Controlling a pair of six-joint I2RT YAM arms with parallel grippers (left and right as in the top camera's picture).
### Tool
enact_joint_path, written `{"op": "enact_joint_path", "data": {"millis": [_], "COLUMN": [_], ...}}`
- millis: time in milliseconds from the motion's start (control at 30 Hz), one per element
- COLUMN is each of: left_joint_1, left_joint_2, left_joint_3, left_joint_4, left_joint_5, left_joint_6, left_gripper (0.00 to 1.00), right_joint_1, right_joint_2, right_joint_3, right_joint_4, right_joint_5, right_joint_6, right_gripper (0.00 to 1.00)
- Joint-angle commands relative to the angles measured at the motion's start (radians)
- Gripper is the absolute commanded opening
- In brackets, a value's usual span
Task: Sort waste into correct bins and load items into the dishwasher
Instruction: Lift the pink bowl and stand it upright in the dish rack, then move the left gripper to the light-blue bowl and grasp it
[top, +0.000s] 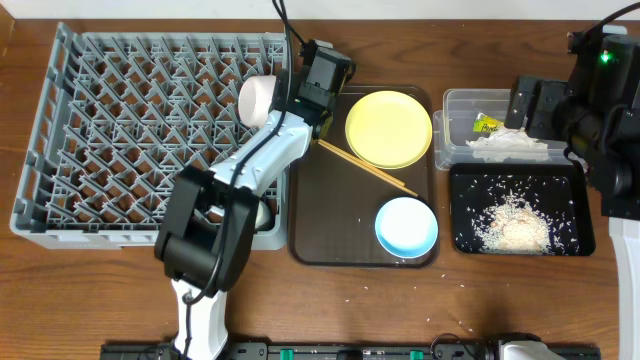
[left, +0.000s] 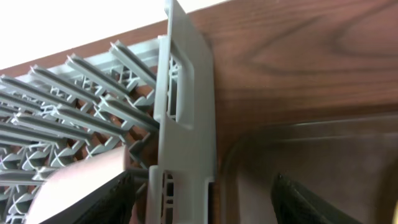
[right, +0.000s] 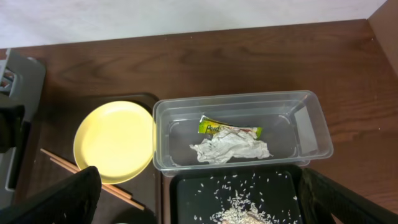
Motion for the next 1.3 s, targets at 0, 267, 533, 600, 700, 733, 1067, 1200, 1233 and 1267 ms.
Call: {"op": "enact_joint_path", "data": {"millis": [0,267,533,600,700,733,1067,1200,1233,1267], "left_joint_1": [0.001,-0.02,-0.208,-0.248,-0.282,-0.286,-0.325,-0.321,-0.325,-0.333], "left_joint_2": [-0.184,-0.392,-0.213,-0.142,-0.098,-0.097,-0.017,-0.006,0.0,0.012], "left_joint_3": [0.018,0.015,-0.081,-0.081,-0.081,-0.081,-0.082,-0.082,-0.082,-0.082], "left_joint_4": [-0.067,-0.579,-0.604,-0.604,-0.607,-0.606,-0.556,-0.545,-0.536,-0.521], "left_joint_5": [0.095,0.609,0.653,0.654,0.664,0.665,0.696,0.69,0.687,0.685], "left_joint_6": [-0.021,-0.138,-0.449,-0.49,-0.489,-0.489,-0.512,-0.536,-0.538,-0.546], "left_gripper": [0.71,0.71,0.69,0.68,0.67,0.67,0.61,0.54,0.54,0.54], "right_joint_1": [-0.005,-0.005,-0.005,-0.005,-0.005,-0.005,-0.005,-0.005,-0.005,-0.005], "right_joint_2": [-0.003,-0.003,-0.003,-0.003,-0.003,-0.003,-0.003,-0.003,-0.003,-0.003], "right_joint_3": [-0.002,-0.002,-0.002,-0.002,-0.002,-0.002,-0.002,-0.002,-0.002,-0.002], "right_joint_4": [-0.001,-0.001,-0.001,-0.001,-0.001,-0.001,-0.001,-0.001,-0.001,-0.001], "right_joint_5": [0.013,0.013,0.013,0.013,0.013,0.013,0.013,0.013,0.013,0.013], "right_joint_6": [0.011,0.011,0.011,0.011,0.011,0.011,0.011,0.011,0.011,0.011], "right_gripper": [0.99,0.99,0.99,0.99,0.99,0.99,0.99,0.99,0.99,0.99]}}
